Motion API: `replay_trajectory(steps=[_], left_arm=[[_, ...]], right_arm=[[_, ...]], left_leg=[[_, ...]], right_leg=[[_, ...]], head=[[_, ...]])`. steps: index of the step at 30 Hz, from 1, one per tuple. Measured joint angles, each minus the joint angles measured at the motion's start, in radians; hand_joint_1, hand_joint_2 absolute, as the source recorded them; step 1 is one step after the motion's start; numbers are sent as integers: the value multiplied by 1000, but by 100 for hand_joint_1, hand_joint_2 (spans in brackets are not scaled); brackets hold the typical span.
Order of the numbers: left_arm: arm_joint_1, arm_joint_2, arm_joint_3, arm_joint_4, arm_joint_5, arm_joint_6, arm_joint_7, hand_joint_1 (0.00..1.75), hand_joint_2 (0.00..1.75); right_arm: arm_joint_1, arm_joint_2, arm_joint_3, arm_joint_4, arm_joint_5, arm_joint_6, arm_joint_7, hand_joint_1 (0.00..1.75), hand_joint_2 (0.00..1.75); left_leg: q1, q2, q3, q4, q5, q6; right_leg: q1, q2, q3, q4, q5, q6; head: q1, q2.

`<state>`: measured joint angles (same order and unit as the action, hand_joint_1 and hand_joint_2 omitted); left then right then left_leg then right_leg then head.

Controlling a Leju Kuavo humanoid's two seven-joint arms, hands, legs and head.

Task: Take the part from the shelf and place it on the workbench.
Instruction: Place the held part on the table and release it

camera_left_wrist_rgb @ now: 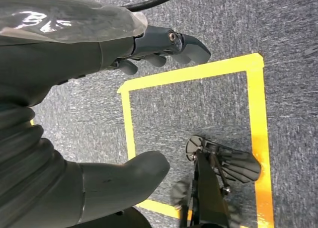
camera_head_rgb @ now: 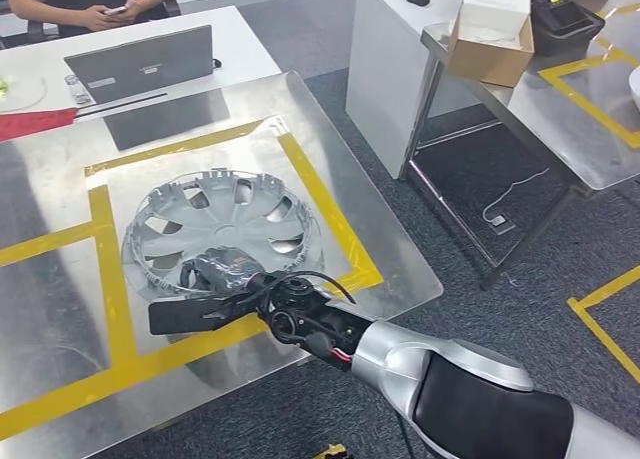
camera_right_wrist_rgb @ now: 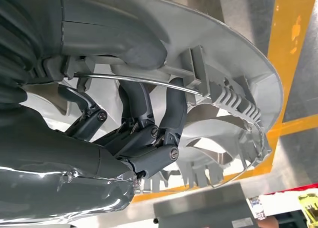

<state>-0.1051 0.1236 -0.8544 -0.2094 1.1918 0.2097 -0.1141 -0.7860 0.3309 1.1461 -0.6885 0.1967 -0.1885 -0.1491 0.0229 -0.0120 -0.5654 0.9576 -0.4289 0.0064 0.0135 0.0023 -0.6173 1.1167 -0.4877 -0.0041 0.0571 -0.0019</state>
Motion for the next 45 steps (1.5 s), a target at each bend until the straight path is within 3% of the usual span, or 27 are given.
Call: replay_trajectory(steps=[2, 4, 6, 8, 10, 11, 12, 13, 14, 16, 18, 22, 24, 26, 27, 28, 29, 32, 34, 36, 38, 41, 42, 43, 44, 45], left_arm=[[-1, -3, -2, 0, 0, 0, 0, 0, 175], [-1, -5, -3, 0, 0, -1, 0, 0, 175], [-1, -5, -4, 0, 0, -4, -1, 0, 175], [-1, -4, -6, 0, -1, -10, -3, 0, 175], [0, -4, -8, 0, -2, -16, -7, 0, 175], [1, -4, -9, 0, -2, -19, -10, 0, 131], [2, -4, -10, 0, -3, -21, -11, 0, 87], [4, -3, -10, 0, -4, -22, -12, 0, 44], [4, -2, -11, 0, -5, -22, -13, 0, 0], [3, 0, -14, 0, -6, -21, -14, 0, 0], [2, 1, -18, 0, -2, -21, -16, 0, 0], [1, 1, -21, 0, 3, -23, -17, 0, 0], [1, 2, -22, 0, 3, -24, -17, 0, 0], [1, 3, -24, 0, 4, -24, -17, 0, 0], [1, 4, -24, 0, 5, -24, -17, 0, 0], [2, 5, -25, 0, 6, -24, -17, 0, 0], [2, 5, -26, 0, 7, -24, -17, 0, 0], [2, 4, -28, 0, 10, -24, -17, 0, 0], [1, 3, -28, 0, 10, -24, -17, 0, 0], [1, 4, -28, 0, 11, -24, -17, 0, 0], [1, 4, -29, 0, 12, -24, -17, 0, 0], [1, 4, -29, 0, 16, -23, -17, 0, 0], [2, 4, -29, 0, 18, -23, -17, 0, 0], [3, 4, -29, 0, 20, -22, -17, 0, 0], [4, 5, -29, 0, 23, -21, -17, 0, 0], [5, 6, -29, 0, 25, -20, -17, 0, 0]], right_arm=[[-9, 6, 9, 11, 12, -7, 16, 175, 175], [-13, 10, 19, 23, 29, -19, 36, 175, 175], [-13, 12, 28, 37, 49, -32, 59, 175, 175], [-14, 15, 39, 52, 68, -45, 84, 87, 87], [-15, 17, 51, 68, 79, -52, 103, 0, 0], [-14, 17, 56, 76, 82, -54, 109, 0, 0], [-11, 17, 61, 82, 84, -54, 112, 0, 0], [-9, 17, 64, 88, 86, -55, 114, 0, 0], [-9, 17, 68, 93, 85, -55, 115, 0, 0], [-10, 17, 73, 103, 80, -53, 115, 0, 0], [-12, 18, 78, 111, 74, -52, 111, 0, 0], [-13, 18, 86, 123, 68, -53, 104, 0, 0], [-14, 18, 88, 129, 63, -56, 96, 0, 0], [-14, 18, 89, 135, 55, -57, 88, 0, 0], [-13, 18, 90, 138, 51, -57, 84, 0, 0], [-12, 18, 90, 142, 49, -57, 80, 0, 0], [-12, 18, 90, 146, 49, -57, 77, 0, 0], [-17, 19, 89, 152, 49, -59, 66, 0, 0], [-21, 20, 88, 154, 49, -62, 59, 0, 0], [-21, 21, 87, 157, 47, -65, 54, 0, 0], [-22, 23, 84, 159, 36, -66, 42, 0, 0], [-18, 25, 70, 159, -29, -60, -25, 0, 0], [-14, 26, 60, 158, -66, -53, -66, 0, 0], [-10, 25, 47, 156, -106, -41, -110, 0, 0], [-6, 25, 30, 151, -151, -22, -155, 0, 0], [-2, 25, 12, 139, -200, 2, -198, 0, 0]], left_leg=[[0, 0, 3, -4, 1, -4], [0, 1, 3, -10, 4, -13], [0, 3, 5, -12, 3, -22], [-1, 4, -17, 40, -32, -28], [-1, 5, -82, 175, -101, -34], [0, 5, -115, 242, -126, -37], [0, 5, -134, 280, -133, -39], [1, 5, -134, 277, -120, -42], [3, 6, -111, 230, -88, -44], [5, 6, -38, 81, -21, -46], [5, 4, 1, -3, 5, -37], [3, 4, 2, -10, 6, -12], [5, 6, 2, -11, 8, -4], [4, 6, 2, -11, 8, -2], [3, 6, 2, -11, 7, -1], [3, 6, 3, -11, 7, -1], [3, 6, 4, -11, 7, -1], [2, 4, 9, -11, 5, -6], [1, 4, 8, -12, 5, -15], [2, 5, 9, -14, 6, -27], [2, 6, -4, 17, -19, -34], [1, 6, -93, 211, -117, -36], [2, 6, -120, 268, -136, -38], [2, 6, -129, 288, -135, -39], [3, 6, -118, 267, -115, -41], [4, 7, -89, 208, -82, -42]], right_leg=[[10, -1, 61, -134, 49, -14], [15, -2, 76, -172, 55, -19], [10, -2, 83, -190, 65, -21], [3, -4, 92, -210, 78, -24], [3, -6, 91, -214, 81, -27], [3, -6, 90, -214, 81, -27], [3, -5, 90, -213, 81, -27], [2, -4, 90, -212, 80, -27], [0, -2, 90, -209, 78, -25], [0, 1, 87, -196, 70, -16], [4, 4, 81, -181, 61, -8], [1, 4, 71, -154, 41, 6], [-4, 3, 29, -55, -18, 17], [-10, 3, -39, 95, -86, 25], [-12, 3, -63, 145, -99, 27], [-13, 3, -70, 157, -92, 27], [-14, 3, -56, 125, -65, 25], [-10, 3, 49, -97, 36, 10], [-4, 4, 78, -164, 51, 5], [-2, 6, 82, -175, 55, -1], [-6, 5, 88, -189, 65, -11], [-5, 3, 87, -195, 70, -22], [-3, 2, 86, -195, 70, -22], [-2, 3, 86, -194, 70, -23], [-3, 3, 86, -192, 69, -22], [-4, 4, 86, -189, 68, -20]], head=[[2, 0], [4, 0], [4, 0], [-5, 0], [-18, 0], [-24, 0], [-28, 0], [-32, 0], [-35, 0], [-43, 0], [-41, 0], [-29, 0], [-18, 0], [-9, 0], [-8, 0], [-6, 0], [-4, 0], [5, 0], [6, 0], [2, 0], [-6, 0], [-30, 0], [-35, 0], [-37, 0], [-40, 0], [-42, 0]])
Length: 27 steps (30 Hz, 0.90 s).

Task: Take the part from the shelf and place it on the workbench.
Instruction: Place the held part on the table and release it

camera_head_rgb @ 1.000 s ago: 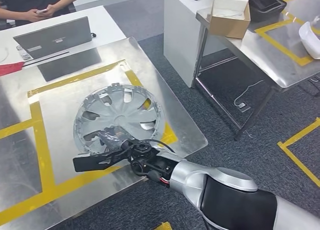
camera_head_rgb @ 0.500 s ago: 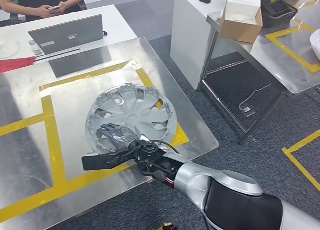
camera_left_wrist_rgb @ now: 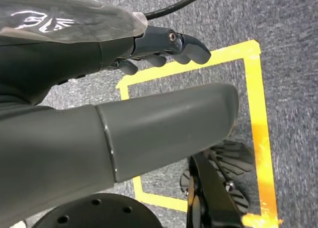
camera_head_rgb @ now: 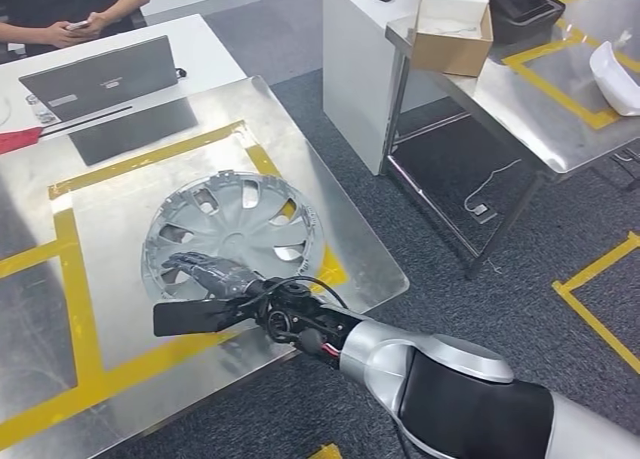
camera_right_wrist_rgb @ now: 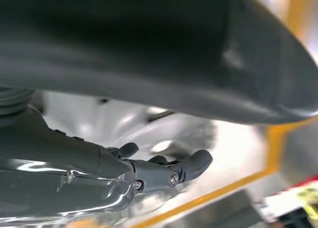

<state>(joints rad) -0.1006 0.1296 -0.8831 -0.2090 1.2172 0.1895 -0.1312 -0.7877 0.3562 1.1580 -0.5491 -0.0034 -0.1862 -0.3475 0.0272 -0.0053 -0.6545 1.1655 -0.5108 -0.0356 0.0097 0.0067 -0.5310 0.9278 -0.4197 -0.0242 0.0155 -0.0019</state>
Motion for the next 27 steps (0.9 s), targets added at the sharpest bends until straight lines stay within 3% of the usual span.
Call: replay_trajectory(steps=[2, 3, 6, 8, 9, 11, 12, 13, 14, 15, 16, 18, 20, 23, 24, 27], left_arm=[[-1, 1, 0, 0, 7, 4, 0, 0, 0], [-1, 1, 0, 0, 11, 5, 0, 0, 0], [0, 0, 0, 0, 22, 10, 0, 0, 0], [3, -1, 0, 0, 30, 14, 0, 0, 0], [4, -1, 0, 0, 33, 16, 0, 0, 0], [6, 1, 0, 0, 41, 21, 0, 0, 0], [7, 2, 0, 0, 44, 24, 0, 0, 0], [8, 3, 0, 0, 46, 26, 1, 0, 0], [9, 4, 0, 0, 47, 28, 1, 0, 0], [11, 4, 0, 0, 47, 29, 2, 0, 0], [11, 3, 0, 0, 47, 29, 3, 0, 0], [10, 1, 0, 0, 47, 29, 4, 0, 0], [8, -1, 0, 0, 47, 29, 4, 0, 0], [8, -1, 0, 0, 47, 29, 4, 0, 0], [7, -2, 0, 0, 47, 29, 4, 0, 0], [7, -2, 0, 0, 47, 30, 5, 0, 0]], right_arm=[[14, -4, -44, -50, -102, 53, -71, 0, 0], [23, -8, -67, -85, -149, 78, -93, 0, 0], [67, -35, -132, -215, -265, 139, -121, 0, 0], [109, -64, -168, -314, -317, 161, -133, 0, 0], [131, -80, -185, -367, -331, 167, -139, 0, 0], [182, -116, -217, -476, -344, 172, -148, 0, 0], [211, -136, -232, -529, -351, 176, -152, 0, 0], [238, -155, -245, -576, -362, 181, -158, 0, 0], [264, -170, -257, -618, -375, 190, -164, 0, 0], [285, -184, -269, -657, -389, 199, -170, 0, 0], [302, -195, -279, -697, -401, 208, -176, 0, 0], [325, -217, -298, -771, -412, 218, -183, 0, 0], [340, -234, -312, -828, -414, 221, -184, 0, 0], [360, -250, -328, -896, -416, 226, -185, 0, 0], [364, -254, -332, -915, -419, 230, -186, 0, 0], [383, -265, -340, -958, -432, 245, -191, 0, 0]], left_leg=[[5, 0, 70, -142, 56, -2], [6, -2, 90, -183, 68, 1], [2, -5, 97, -201, 70, 21], [2, -4, 97, -201, 72, 31], [2, -3, 97, -202, 72, 35], [1, -2, 97, -202, 72, 40], [-1, -2, 97, -202, 71, 41], [-2, -2, 98, -202, 71, 42], [-3, -2, 99, -202, 70, 43], [-4, -2, 101, -202, 69, 43], [-5, -2, 103, -203, 68, 43], [-7, -2, 106, -204, 67, 40], [-8, -1, 107, -208, 67, 34], [-9, 1, 104, -196, 55, 22], [-10, 2, 89, -160, 32, 20], [-11, 1, -6, 42, -67, 13]], right_leg=[[2, 3, -4, 13, -8, 9], [4, 4, -8, 20, -12, 13], [6, 5, -14, 30, -19, 21], [2, 3, -25, 65, -46, 31], [0, 3, -44, 110, -74, 37], [-3, 1, -106, 251, -145, 45], [-3, 1, -135, 312, -168, 46], [-3, 1, -150, 343, -173, 44], [-2, 1, -146, 331, -158, 40], [0, 1, -122, 278, -125, 34], [4, 1, -84, 198, -84, 27], [13, 0, -23, 65, -31, 15], [19, -2, -7, 25, -22, 12], [13, -2, 2, 4, -8, 4], [9, -3, 5, -4, -3, 0], [9, -4, 3, -8, 1, -4]], head=[[-6, 0], [-6, 0], [3, 0], [10, 0], [14, 0], [22, 0], [26, 0], [30, 0], [34, 0], [38, 0], [41, 0], [44, 0], [45, 0], [43, 0], [38, 0], [16, 0]])
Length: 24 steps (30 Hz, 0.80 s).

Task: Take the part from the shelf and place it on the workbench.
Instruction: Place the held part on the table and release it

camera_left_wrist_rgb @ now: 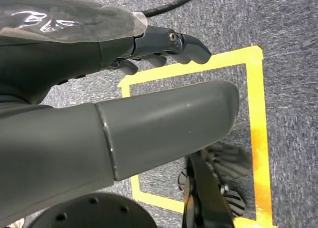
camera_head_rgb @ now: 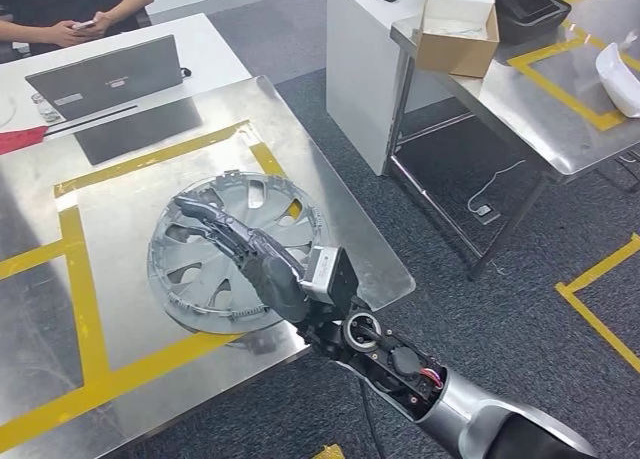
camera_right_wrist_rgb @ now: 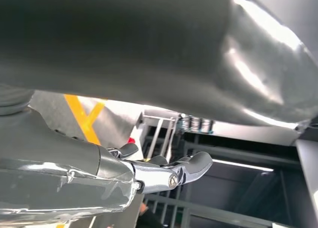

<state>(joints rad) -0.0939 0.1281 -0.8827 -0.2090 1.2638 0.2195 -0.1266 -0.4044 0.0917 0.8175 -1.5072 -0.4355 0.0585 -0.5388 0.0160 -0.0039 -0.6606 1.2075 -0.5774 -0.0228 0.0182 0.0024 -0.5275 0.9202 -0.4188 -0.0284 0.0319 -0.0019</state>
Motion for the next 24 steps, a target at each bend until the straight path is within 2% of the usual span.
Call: replay_trajectory(steps=[1, 2, 3, 5, 6, 7, 8, 10, 11, 12, 13, 15, 16, 17, 18, 20, 21, 22, 24], left_arm=[[1, 0, 0, 0, 0, 0, 0, 0, 0], [1, 1, 0, 0, 0, 1, 1, 0, 0], [2, 1, 0, 0, 0, 2, 1, 0, 0], [1, 4, 0, 0, -2, 3, 1, 0, 0], [-1, 5, 0, 0, -3, 3, 1, 0, 0], [-2, 5, 0, 0, -4, 3, 2, 0, 0], [-3, 5, 0, 0, -4, 3, 3, 0, 0], [-4, 4, 0, 0, -6, 3, 5, 0, 0], [-4, 4, 0, 0, -6, 4, 6, 0, 0], [-5, 3, 0, 0, -6, 6, 8, 0, 0], [-5, 3, 0, 0, -6, 7, 10, 0, 0], [-5, 4, 0, 0, -4, 11, 12, 0, 0], [-5, 4, 0, 0, -3, 12, 12, 0, 0], [-5, 5, 0, 0, -2, 12, 13, 0, 0], [-5, 5, 0, 0, -2, 12, 13, 0, 0], [-5, 5, 0, 0, 0, 12, 13, 0, 0], [-5, 5, 0, 0, 0, 12, 13, 0, 0], [-6, 4, 0, 0, 1, 12, 14, 0, 0], [-6, 4, 0, 0, 1, 12, 14, 0, 0]], right_arm=[[11, -4, -3, -12, -2, 5, -2, 0, 0], [21, -8, -6, -24, -2, 9, -4, 0, 0], [30, -12, -8, -35, -2, 12, -5, 0, 0], [39, -18, -12, -55, -2, 16, -7, 0, 0], [42, -21, -14, -64, -2, 18, -8, 0, 0], [45, -23, -17, -72, -2, 20, -9, 0, 0], [48, -26, -19, -80, -2, 23, -10, 0, 0], [55, -32, -23, -95, -2, 27, -12, 0, 0], [57, -34, -25, -102, -1, 29, -13, 0, 0], [60, -37, -27, -108, -1, 31, -14, 0, 0], [62, -39, -30, -112, 0, 34, -16, 0, 0], [70, -45, -35, -117, 0, 42, -18, 0, 0], [75, -48, -36, -118, 0, 46, -19, 0, 0], [79, -50, -37, -118, 0, 49, -20, 0, 0], [81, -52, -38, -118, 0, 53, -21, 0, 0], [81, -54, -41, -118, 0, 61, -25, 0, 0], [80, -54, -42, -118, 0, 65, -27, 0, 0], [79, -54, -42, -118, 0, 67, -28, 0, 0], [79, -54, -44, -118, 0, 70, -28, 0, 0]], left_leg=[[0, 0, -21, 42, -10, -2], [1, 0, -22, 43, 1, -4], [1, 0, -1, -1, 31, -4], [3, 1, 73, -153, 101, -3], [3, 1, 101, -213, 122, 1], [2, 1, 116, -247, 131, 6], [0, 0, 119, -257, 131, 12], [-1, 0, 118, -259, 135, 23], [0, 1, 118, -260, 137, 28], [2, 1, 118, -262, 139, 32], [3, 2, 118, -262, 140, 34], [3, 3, 117, -263, 140, 37], [3, 2, 117, -263, 140, 37], [3, 2, 117, -263, 140, 37], [3, 1, 118, -262, 139, 36], [4, -1, 121, -262, 139, 34], [4, -1, 122, -262, 139, 31], [4, -2, 121, -262, 139, 26], [5, -2, 121, -265, 141, 14]], right_leg=[[0, 0, -1, 0, 0, 0], [1, 0, -1, 1, 0, 0], [0, 1, -1, 3, -1, 1], [2, 4, -2, 11, -5, 6], [4, 5, -4, 16, -9, 9], [6, 5, -7, 20, -12, 13], [7, 5, -9, 23, -13, 16], [4, 5, -11, 28, -17, 23], [3, 5, -16, 42, -28, 28], [1, 5, -30, 76, -51, 35], [-3, 4, -54, 133, -85, 42], [-11, 4, -119, 281, -155, 52], [-15, 4, -141, 332, -171, 55], [-18, 4, -147, 345, -167, 56], [-20, 3, -132, 313, -143, 56], [-21, 4, -59, 161, -70, 52], [-19, 4, -25, 92, -44, 48], [-15, 5, -5, 47, -29, 45], [-8, 6, 2, 27, -26, 37]], head=[[-4, 0], [-7, 0], [-10, 0], [-15, 0], [-16, 0], [-14, 0], [-12, 0], [-6, 0], [-4, 0], [-1, 0], [3, 0], [12, 0], [14, 0], [16, 0], [19, 0], [23, 0], [25, 0], [25, 0], [22, 0]])
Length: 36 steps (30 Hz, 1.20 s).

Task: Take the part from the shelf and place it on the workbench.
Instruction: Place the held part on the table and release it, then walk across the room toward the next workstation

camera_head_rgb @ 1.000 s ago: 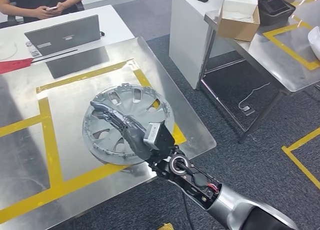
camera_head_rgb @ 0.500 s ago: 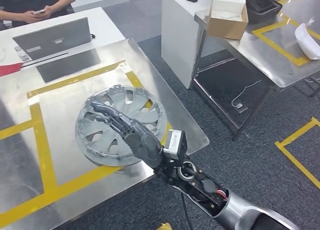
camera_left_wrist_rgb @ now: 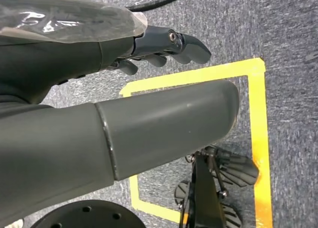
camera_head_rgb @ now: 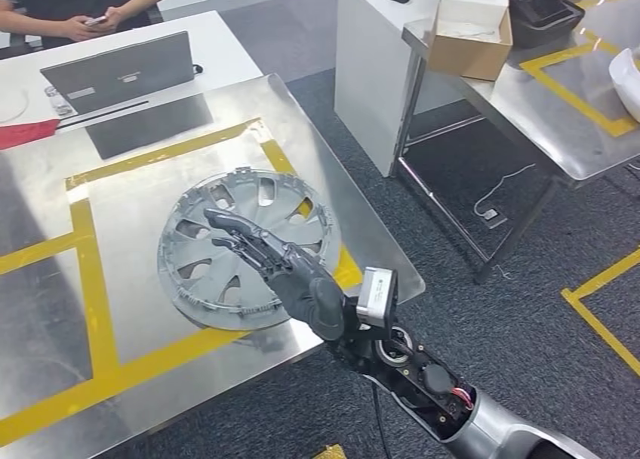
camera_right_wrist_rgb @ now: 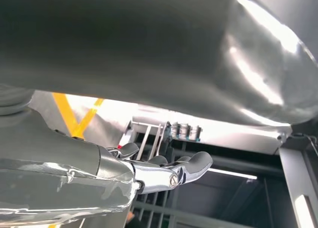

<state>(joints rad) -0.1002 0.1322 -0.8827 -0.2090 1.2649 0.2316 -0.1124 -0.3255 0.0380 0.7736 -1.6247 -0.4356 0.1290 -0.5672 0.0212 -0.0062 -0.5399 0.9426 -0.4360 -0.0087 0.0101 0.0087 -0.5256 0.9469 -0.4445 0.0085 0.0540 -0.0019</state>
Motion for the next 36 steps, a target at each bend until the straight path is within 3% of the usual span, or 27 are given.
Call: replay_trajectory(steps=[2, 3, 6, 7, 8, 9, 11, 13, 17, 19, 21, 22, 23, 24, 25, 27, 29, 32, 33, 34, 36], left_arm=[[0, 0, 0, 0, 0, 0, 0, 0, 0], [0, -1, 0, 0, 0, 0, 0, 0, 0], [0, -1, 0, 0, 1, 0, 0, 0, 0], [0, -1, 0, 0, 1, 1, 0, 0, 0], [1, -1, 0, 0, 2, 1, 1, 0, 0], [1, -1, 0, 0, 2, 1, 1, 0, 0], [0, 0, 0, 0, 2, 1, 1, 0, 0], [-2, 0, 0, 0, 1, 1, 1, 0, 0], [-4, -1, 0, 0, -1, 0, 1, 0, 0], [-4, -1, 0, 0, -1, 0, 1, 0, 0], [-5, 0, 0, 0, -1, 0, 1, 0, 0], [-4, 1, 0, 0, -1, 0, 1, 0, 0], [-4, 2, 0, 0, -1, 0, 1, 0, 0], [-4, 2, 0, 0, -1, 0, 1, 0, 0], [-4, 2, 0, 0, -2, 0, 1, 0, 0], [-4, 1, 0, 0, -3, -1, 1, 0, 0], [-4, 0, 0, 0, -4, -2, 1, 0, 0], [-4, 1, 0, 0, -4, -2, 1, 0, 0], [-4, 1, 0, 0, -5, -3, 1, 0, 0], [-4, 2, 0, 0, -5, -3, 1, 0, 0], [-4, 2, 0, 0, -4, -3, 1, 0, 0]], right_arm=[[-1, 0, -2, -1, 0, 2, 0, 0, 0], [-2, 0, -3, -2, 0, 2, -1, 0, 0], [-3, 0, -4, -2, 0, 4, -1, 0, 0], [-1, 0, -4, -2, 0, 5, 0, 0, 0], [-1, 0, -4, -2, 0, 6, 0, 0, 0], [0, 0, -5, -1, 0, 7, 0, 0, 0], [0, 0, -5, -1, 0, 9, 0, 0, 0], [-1, 0, -5, -2, 0, 10, 0, 0, 0], [-4, 0, -7, -2, 0, 12, 0, 0, 0], [-6, 0, -9, -2, 0, 12, 0, 0, 0], [-6, -1, -11, -2, 0, 12, 0, 0, 0], [-6, -1, -12, -2, 0, 12, 0, 0, 0], [-6, -2, -12, -2, 0, 12, 1, 0, 0], [-6, -3, -12, -2, 0, 12, 1, 0, 0], [-6, -3, -13, -2, 0, 12, 1, 0, 0], [-8, -4, -13, -3, 0, 12, 1, 0, 0], [-10, -4, -13, -5, 0, 12, 1, 0, 0], [-12, -4, -13, -6, 0, 12, 1, 0, 0], [-13, -4, -13, -5, 0, 12, 1, 0, 0], [-13, -4, -13, -5, 0, 12, 1, 0, 0], [-13, -4, -13, -5, -2, 13, 1, 0, 0]], left_leg=[[2, 1, -2, 5, -7, -11], [2, 1, -12, 30, -26, -14], [1, 1, -96, 218, -134, -16], [1, 1, -121, 276, -156, -17], [1, 1, -129, 301, -160, -18], [1, 1, -117, 284, -144, -18], [3, 2, -41, 149, -81, -18], [3, 0, 20, 31, -39, -13], [-2, -1, 20, 6, -21, 10], [0, 3, 10, 4, -10, 24], [0, 5, -4, 4, 0, 29], [-1, 5, -11, 5, 5, 30], [-2, 5, -18, 5, 9, 29], [-2, 5, -24, 5, 14, 28], [-2, 5, -29, 5, 18, 26], [-3, 3, -34, 5, 26, 20], [-2, 3, -36, 2, 37, 9], [2, 4, -40, -3, 50, -10], [2, 4, -48, 10, 35, -14], [2, 4, -63, 42, 3, -16], [2, 3, -113, 172, -93, -18]], right_leg=[[-2, -1, 5, -14, 10, -13], [-3, -2, 7, -22, 16, -20], [-1, -7, 0, -29, 28, -31], [1, -8, -3, -29, 30, -33], [2, -8, -7, -28, 32, -34], [2, -8, -10, -27, 33, -33], [1, -8, -15, -19, 34, -30], [5, -6, -22, -5, 32, -22], [4, -4, -36, 10, 29, -1], [-1, -4, -60, 73, -25, 10], [-6, -4, -106, 210, -116, 21], [-9, -4, -124, 274, -149, 25], [-11, -4, -129, 309, -161, 26], [-12, -4, -114, 303, -154, 25], [-12, -4, -79, 255, -130, 23], [-9, -4, 24, 91, -76, 13], [-1, -3, 79, -12, -50, 4], [3, -4, 73, -30, -33, -10], [2, -6, 68, -35, -23, -17], [0, -9, 61, -41, -11, -25], [1, -11, 38, -44, 8, -37]], head=[[-6, 0], [-10, 0], [-29, 0], [-33, 0], [-35, 0], [-37, 0], [-39, 0], [-40, 0], [-29, 0], [-24, 0], [-16, 0], [-12, 0], [-10, 0], [-8, 0], [-4, 0], [2, 0], [5, 0], [6, 0], [4, 0], [-3, 0], [-19, 0]])
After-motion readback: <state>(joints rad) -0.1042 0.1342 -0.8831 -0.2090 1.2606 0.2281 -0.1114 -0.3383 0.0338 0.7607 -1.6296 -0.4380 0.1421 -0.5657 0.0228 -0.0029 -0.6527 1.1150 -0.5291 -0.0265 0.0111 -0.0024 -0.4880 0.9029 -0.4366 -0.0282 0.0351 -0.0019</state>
